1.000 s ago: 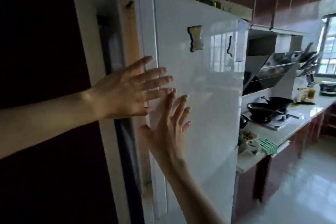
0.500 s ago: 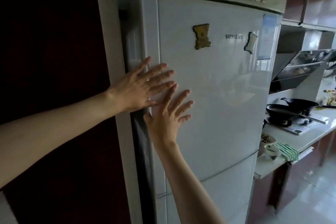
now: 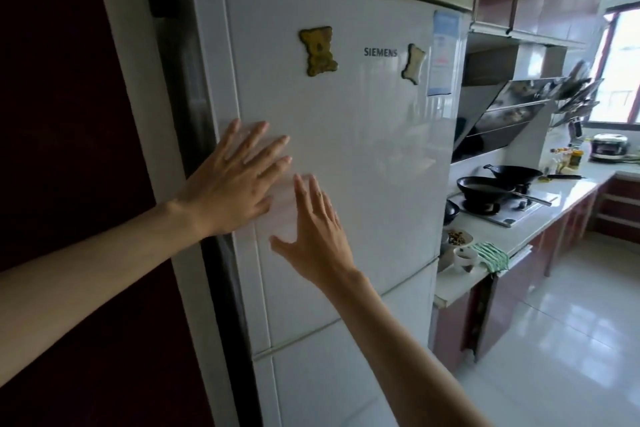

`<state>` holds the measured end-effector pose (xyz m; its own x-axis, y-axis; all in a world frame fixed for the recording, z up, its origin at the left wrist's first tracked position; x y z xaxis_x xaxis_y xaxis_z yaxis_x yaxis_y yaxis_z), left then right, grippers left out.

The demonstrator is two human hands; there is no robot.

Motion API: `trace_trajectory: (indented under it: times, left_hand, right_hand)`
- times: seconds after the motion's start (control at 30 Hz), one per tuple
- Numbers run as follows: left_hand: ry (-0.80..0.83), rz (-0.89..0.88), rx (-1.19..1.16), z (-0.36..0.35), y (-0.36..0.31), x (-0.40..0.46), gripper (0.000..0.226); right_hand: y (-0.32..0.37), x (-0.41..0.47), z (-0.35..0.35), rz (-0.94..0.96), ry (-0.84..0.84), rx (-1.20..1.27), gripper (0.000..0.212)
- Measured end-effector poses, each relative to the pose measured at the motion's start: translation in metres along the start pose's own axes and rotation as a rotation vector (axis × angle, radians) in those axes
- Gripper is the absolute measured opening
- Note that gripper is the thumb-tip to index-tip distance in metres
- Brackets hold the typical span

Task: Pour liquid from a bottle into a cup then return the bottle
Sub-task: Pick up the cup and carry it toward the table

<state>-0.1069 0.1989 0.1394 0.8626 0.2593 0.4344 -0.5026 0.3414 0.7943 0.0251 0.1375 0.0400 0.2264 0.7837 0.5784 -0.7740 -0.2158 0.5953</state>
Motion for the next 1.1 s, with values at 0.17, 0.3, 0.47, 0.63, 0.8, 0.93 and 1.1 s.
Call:
trace_trajectory:
  times: [0.17,0.3,0.47,0.63,0.8,0.93,1.1]
  left_hand:
    - [-0.067,-0.012,-0.536,0.010,-0.111,0.014,0.044]
    - [-0.023,-0.040,-0.803,0.018,-0.211,0.034,0.035]
    - [0.062,-0.129,-0.962,0.023,-0.322,0.074,0.038]
    - [0.157,-0.188,-1.005,0.018,-0.407,0.117,0.040]
    - [0.288,-0.157,-1.154,-0.009,-0.475,0.163,0.041]
    - [0.371,-0.126,-1.259,-0.041,-0.526,0.220,0.041]
    - [0.480,-0.049,-1.371,-0.070,-0.569,0.287,0.043]
  right_hand:
    - [-0.109,-0.083,0.065,-0.235,0.331,-0.304,0.103]
    - [-0.195,-0.172,0.131,-0.564,0.477,-0.364,0.075]
    - [-0.260,-0.237,0.206,-0.780,0.367,-0.375,0.059]
    - [-0.306,-0.264,0.246,-0.847,0.268,-0.368,0.063]
    - [-0.366,-0.262,0.251,-0.899,0.180,-0.294,0.063]
    - [-0.431,-0.239,0.251,-0.947,0.161,-0.255,0.064]
    - [-0.503,-0.199,0.260,-1.045,0.109,-0.171,0.062]
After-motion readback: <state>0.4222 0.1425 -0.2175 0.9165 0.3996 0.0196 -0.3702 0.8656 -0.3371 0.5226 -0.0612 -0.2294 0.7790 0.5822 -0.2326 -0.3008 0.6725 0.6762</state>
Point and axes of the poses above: each hand's wrist, its own x-axis towards the middle knuckle, its own z-axis out of the back of the hand, y = z × x, the point moved 2 cm from there along x, towards the middle knuckle, and after that the axes turned 14 degrees about x, right-handed, at the moved point
